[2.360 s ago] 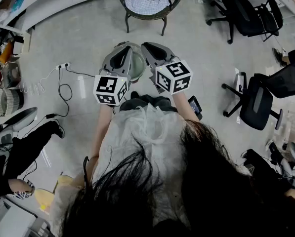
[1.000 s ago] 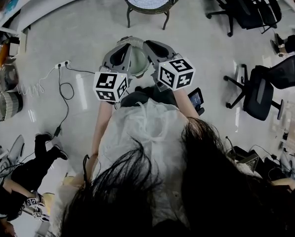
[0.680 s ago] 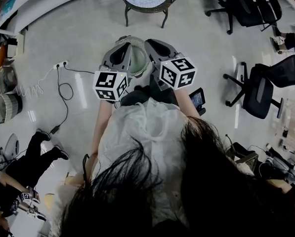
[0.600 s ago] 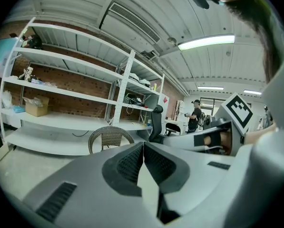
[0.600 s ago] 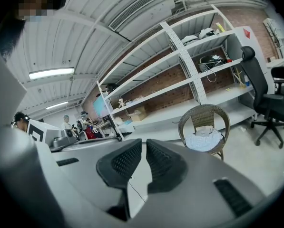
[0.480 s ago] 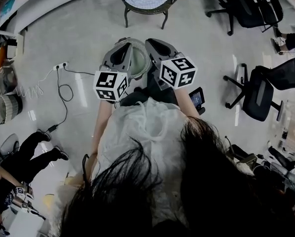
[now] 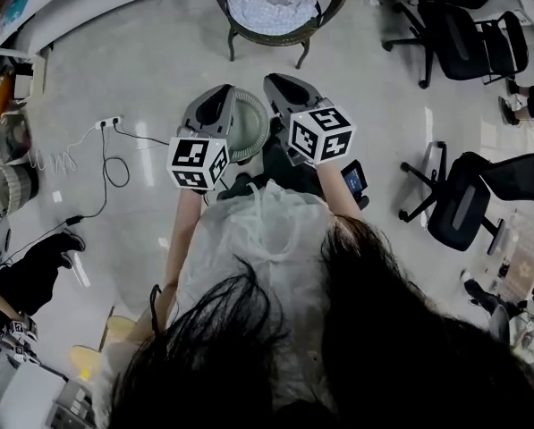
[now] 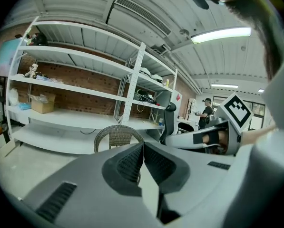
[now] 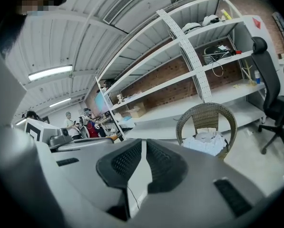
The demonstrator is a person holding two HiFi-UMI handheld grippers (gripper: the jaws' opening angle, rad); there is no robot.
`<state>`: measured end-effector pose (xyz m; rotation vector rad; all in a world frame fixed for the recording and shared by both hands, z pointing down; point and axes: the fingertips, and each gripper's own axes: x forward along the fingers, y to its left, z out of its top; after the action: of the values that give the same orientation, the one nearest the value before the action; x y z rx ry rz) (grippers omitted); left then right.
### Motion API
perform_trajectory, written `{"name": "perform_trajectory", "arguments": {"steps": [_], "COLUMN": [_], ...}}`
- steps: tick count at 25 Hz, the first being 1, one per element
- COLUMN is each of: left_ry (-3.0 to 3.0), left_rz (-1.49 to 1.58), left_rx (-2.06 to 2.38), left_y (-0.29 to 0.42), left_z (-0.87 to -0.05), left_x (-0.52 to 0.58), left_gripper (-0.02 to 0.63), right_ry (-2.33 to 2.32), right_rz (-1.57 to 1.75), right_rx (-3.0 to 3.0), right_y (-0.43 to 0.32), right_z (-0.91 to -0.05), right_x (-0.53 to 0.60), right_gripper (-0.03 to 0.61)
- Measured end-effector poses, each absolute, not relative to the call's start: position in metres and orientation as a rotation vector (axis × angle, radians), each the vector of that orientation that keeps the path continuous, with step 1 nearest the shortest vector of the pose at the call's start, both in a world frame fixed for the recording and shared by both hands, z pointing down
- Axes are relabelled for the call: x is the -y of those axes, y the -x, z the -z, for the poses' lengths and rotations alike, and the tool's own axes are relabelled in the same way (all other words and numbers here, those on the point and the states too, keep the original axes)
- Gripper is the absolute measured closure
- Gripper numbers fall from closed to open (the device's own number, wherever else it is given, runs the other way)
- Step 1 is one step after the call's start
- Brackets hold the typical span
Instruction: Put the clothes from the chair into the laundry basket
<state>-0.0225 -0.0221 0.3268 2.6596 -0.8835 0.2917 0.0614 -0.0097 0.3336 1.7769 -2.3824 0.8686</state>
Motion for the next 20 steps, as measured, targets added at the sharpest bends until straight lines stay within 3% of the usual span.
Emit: {"name": "perform_trajectory", "arguments": {"steps": [20], "left_ry": [-2.535], "left_rz": [-0.434], "left_rx": [1.135], "left_y": [-0.041], "left_z": [-0.402], "left_x": [0.167], "left_gripper": [0.594], "right_ry": [-1.535], "right_rz": [-1.074], "right_rx": [2.245], "right_y": [-0.186], "right_z": [-0.479], "right_x": [0.138], "right_gripper": [0.534]}}
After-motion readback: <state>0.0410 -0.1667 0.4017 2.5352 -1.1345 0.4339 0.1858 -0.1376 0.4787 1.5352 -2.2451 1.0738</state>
